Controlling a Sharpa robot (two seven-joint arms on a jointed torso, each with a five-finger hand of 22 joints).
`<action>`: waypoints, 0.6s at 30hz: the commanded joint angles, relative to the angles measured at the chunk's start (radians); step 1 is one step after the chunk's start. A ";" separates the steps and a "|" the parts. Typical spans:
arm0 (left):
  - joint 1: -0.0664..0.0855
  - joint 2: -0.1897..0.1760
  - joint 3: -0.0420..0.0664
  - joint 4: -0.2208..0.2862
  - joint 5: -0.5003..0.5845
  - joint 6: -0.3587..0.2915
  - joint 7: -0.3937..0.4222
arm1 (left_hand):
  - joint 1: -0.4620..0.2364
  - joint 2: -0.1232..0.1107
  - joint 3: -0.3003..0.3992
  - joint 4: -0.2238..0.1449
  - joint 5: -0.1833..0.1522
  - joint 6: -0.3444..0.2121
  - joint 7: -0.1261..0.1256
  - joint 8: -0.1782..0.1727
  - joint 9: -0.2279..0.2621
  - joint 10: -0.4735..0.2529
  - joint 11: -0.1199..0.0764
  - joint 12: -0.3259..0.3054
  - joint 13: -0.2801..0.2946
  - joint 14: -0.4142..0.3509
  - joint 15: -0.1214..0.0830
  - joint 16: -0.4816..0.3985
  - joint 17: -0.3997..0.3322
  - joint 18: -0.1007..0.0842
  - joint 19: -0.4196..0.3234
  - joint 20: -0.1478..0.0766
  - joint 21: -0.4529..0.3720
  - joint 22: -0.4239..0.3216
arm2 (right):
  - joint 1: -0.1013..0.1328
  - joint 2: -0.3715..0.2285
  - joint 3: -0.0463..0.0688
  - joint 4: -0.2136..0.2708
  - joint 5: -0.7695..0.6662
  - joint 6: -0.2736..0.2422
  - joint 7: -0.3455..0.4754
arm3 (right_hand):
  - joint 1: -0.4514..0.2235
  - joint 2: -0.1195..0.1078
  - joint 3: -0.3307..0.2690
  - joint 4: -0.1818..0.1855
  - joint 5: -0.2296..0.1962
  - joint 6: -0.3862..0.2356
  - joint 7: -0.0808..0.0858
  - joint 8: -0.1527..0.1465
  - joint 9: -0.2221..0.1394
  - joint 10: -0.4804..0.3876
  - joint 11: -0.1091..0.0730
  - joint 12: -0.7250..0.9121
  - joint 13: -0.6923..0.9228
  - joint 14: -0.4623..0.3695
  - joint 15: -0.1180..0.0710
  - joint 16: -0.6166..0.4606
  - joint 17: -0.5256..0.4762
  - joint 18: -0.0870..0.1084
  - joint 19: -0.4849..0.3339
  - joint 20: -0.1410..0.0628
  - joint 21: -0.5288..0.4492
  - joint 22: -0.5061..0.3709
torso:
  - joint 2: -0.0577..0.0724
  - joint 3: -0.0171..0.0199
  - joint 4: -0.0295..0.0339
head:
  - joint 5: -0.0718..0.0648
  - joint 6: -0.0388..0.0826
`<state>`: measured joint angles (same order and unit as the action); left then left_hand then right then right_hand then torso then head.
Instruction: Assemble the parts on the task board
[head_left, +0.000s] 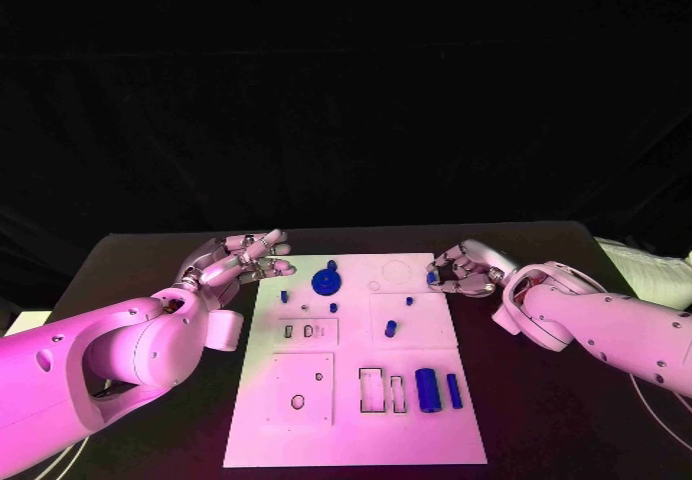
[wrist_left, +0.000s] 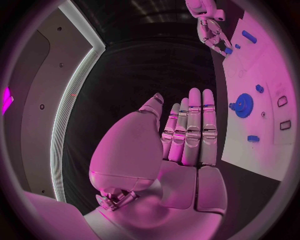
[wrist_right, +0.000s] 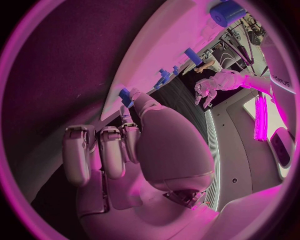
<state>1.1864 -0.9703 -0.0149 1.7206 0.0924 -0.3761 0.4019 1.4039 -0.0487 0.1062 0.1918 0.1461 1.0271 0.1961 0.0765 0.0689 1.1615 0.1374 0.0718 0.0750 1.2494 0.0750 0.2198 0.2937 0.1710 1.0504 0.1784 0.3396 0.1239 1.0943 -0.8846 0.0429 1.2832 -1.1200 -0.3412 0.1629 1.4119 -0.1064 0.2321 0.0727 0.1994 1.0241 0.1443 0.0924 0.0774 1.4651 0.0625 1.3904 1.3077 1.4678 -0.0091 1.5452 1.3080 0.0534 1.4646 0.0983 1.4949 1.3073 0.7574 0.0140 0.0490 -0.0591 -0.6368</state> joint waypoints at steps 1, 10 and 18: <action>0.000 0.001 0.000 0.002 0.001 0.020 0.005 | 0.010 0.003 -0.001 -0.006 -0.005 0.000 0.005 -0.005 0.001 -0.008 -0.001 -0.006 -0.001 -0.007 0.000 -0.004 0.002 0.011 0.002 0.005 -0.004 -0.002 | -0.001 0.003 0.000 -0.002 -0.018 0.023 0.007 | -0.002 0.014 0.001 -0.007 -0.005 0.008 -0.002 0.006 0.002 0.011 -0.007 0.006 0.128 0.091 -0.007 0.001 0.207 -0.017 0.022 -0.006 0.003 0.099 | 0.000 0.0005 0.0002 | -0.001 -0.001; 0.000 0.001 0.000 0.002 0.001 0.019 0.005 | 0.010 0.003 -0.001 -0.006 -0.005 0.000 0.005 -0.005 0.001 -0.008 -0.001 -0.006 -0.001 -0.007 0.000 -0.004 0.002 0.011 0.002 0.005 -0.004 -0.002 | -0.001 0.010 0.000 -0.012 -0.028 0.031 -0.001 | -0.006 0.024 0.009 -0.015 -0.013 0.037 -0.011 0.014 0.003 0.014 -0.015 0.009 0.131 0.091 -0.013 0.002 0.209 -0.018 0.023 -0.012 0.003 0.100 | 0.000 0.0008 -0.0002 | 0.000 -0.002; 0.000 0.000 0.000 0.003 0.001 0.019 0.004 | 0.011 0.004 0.000 -0.007 -0.005 0.000 0.005 -0.006 0.001 -0.008 -0.001 -0.006 -0.001 -0.006 0.000 -0.005 0.002 0.011 0.002 0.005 -0.004 -0.002 | -0.002 0.013 0.000 -0.016 -0.040 0.033 -0.011 | -0.010 0.031 0.015 -0.023 -0.016 0.067 -0.021 0.022 0.007 0.015 -0.024 0.011 0.133 0.092 -0.021 0.003 0.212 -0.018 0.024 -0.019 0.004 0.103 | 0.000 0.0011 -0.0001 | 0.000 -0.004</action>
<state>1.1864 -0.9709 -0.0149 1.7211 0.0924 -0.3759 0.4014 1.4068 -0.0459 0.1061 0.1918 0.1461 1.0271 0.1961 0.0765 0.0690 1.1615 0.1373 0.0718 0.0750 1.2494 0.0750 0.2198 0.2942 0.1710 1.0504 0.1784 0.3396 0.1238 1.0937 -0.8729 0.0435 1.2680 -1.1380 -0.3259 0.1588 1.4002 -0.0866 0.2486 0.0562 0.1890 1.0849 0.1227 0.1116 0.0824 1.4655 0.0478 1.3960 1.3075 1.4677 -0.0230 1.5452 1.3077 0.0532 1.4680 0.0876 1.4949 1.3080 0.7574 0.0149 0.0490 -0.0593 -0.6397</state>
